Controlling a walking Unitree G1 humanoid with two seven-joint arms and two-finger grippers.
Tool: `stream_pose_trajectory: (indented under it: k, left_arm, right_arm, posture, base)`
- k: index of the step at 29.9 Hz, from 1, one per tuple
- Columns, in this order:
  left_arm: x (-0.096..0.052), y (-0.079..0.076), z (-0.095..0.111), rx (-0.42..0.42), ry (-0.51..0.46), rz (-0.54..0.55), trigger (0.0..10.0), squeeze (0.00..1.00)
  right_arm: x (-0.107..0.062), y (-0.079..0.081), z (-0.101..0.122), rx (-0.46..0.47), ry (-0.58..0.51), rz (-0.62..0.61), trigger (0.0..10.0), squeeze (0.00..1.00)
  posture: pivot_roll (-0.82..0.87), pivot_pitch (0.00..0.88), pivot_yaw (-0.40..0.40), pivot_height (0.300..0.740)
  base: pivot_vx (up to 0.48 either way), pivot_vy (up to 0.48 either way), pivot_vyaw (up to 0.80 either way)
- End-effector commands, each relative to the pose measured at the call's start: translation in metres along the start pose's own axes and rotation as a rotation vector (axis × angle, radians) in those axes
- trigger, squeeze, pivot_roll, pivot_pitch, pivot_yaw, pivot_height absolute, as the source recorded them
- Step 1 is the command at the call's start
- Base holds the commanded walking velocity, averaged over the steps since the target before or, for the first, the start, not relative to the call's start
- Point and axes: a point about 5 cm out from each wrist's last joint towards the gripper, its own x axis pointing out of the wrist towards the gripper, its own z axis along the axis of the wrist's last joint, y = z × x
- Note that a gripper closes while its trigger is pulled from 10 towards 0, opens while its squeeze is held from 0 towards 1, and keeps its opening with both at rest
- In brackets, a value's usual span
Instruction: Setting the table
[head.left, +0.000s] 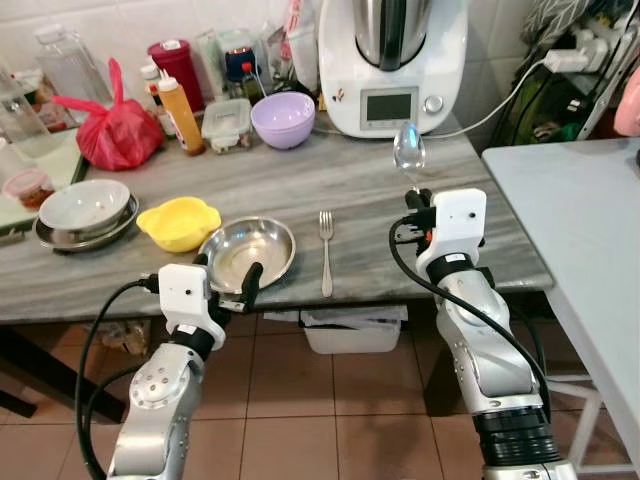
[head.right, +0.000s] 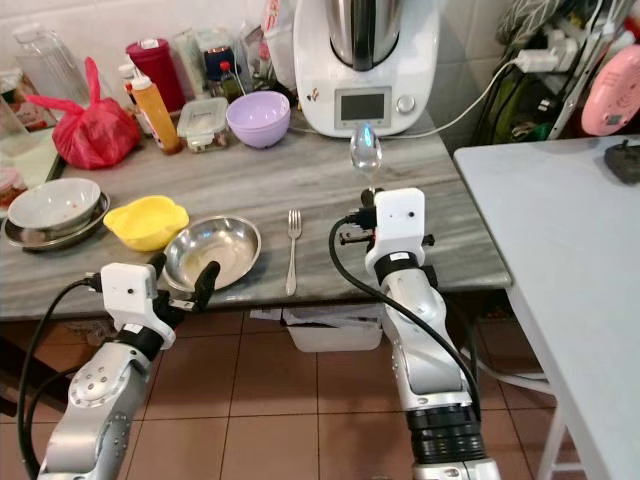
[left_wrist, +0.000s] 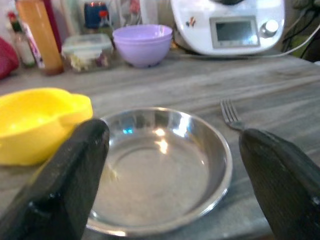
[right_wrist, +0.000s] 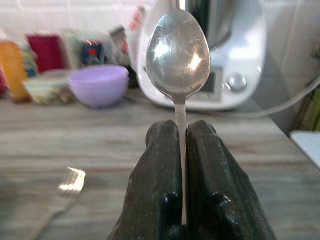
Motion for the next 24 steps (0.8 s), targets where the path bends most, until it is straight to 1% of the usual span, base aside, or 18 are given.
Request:
stream_pose_trajectory:
  k: [1,9,11,15,16,17,18,24]
  left_arm:
    - [-0.005,0.011,0.000,0.031,0.015,0.037,10.0,0.00]
    - [-0.011,0.013,-0.001,0.041,0.024,0.038,10.0,0.00]
    - [-0.013,0.013,0.000,0.039,0.028,0.017,10.0,0.00]
    - [-0.016,0.009,0.001,0.030,0.027,-0.044,10.0,0.00]
    - [-0.017,0.007,0.002,0.028,0.027,-0.069,10.0,0.00]
    - [-0.020,0.004,0.002,0.024,0.031,-0.116,10.0,0.00]
    - [-0.021,0.003,0.003,0.023,0.032,-0.127,10.0,0.00]
    - [-0.029,-0.008,-0.002,0.026,0.084,-0.264,10.0,0.00]
  right_arm:
    - [0.001,0.007,0.003,0.023,-0.010,0.019,10.0,0.00]
    - [-0.001,0.012,-0.002,0.042,0.018,0.043,10.0,0.00]
    - [-0.002,0.014,-0.007,0.055,0.042,0.045,10.0,0.00]
    - [-0.004,0.014,-0.015,0.054,0.084,0.038,10.0,0.00]
    - [-0.004,0.014,-0.019,0.062,0.105,0.033,10.0,0.00]
    - [-0.005,0.013,-0.026,0.073,0.139,0.020,10.0,0.00]
    - [-0.005,0.012,-0.027,0.075,0.147,0.017,10.0,0.00]
    - [-0.006,0.014,-0.042,0.080,0.225,0.010,10.0,0.00]
  posture:
    - [-0.12,0.056,0.110,0.740]
    - [-0.11,0.063,0.109,0.740]
    - [-0.11,0.065,0.110,0.740]
    - [-0.11,0.072,0.110,0.740]
    - [-0.10,0.077,0.113,0.740]
    - [-0.10,0.077,0.113,0.740]
    - [-0.10,0.077,0.113,0.740]
    - [-0.10,0.092,0.118,0.740]
  base:
    - [0.000,0.000,0.00]
    - [0.000,0.000,0.00]
    - [0.000,0.000,0.00]
    - [0.000,0.000,0.00]
    - [0.000,0.000,0.00]
    - [0.000,0.000,0.00]
    - [0.000,0.000,0.00]
    - [0.000,0.000,0.00]
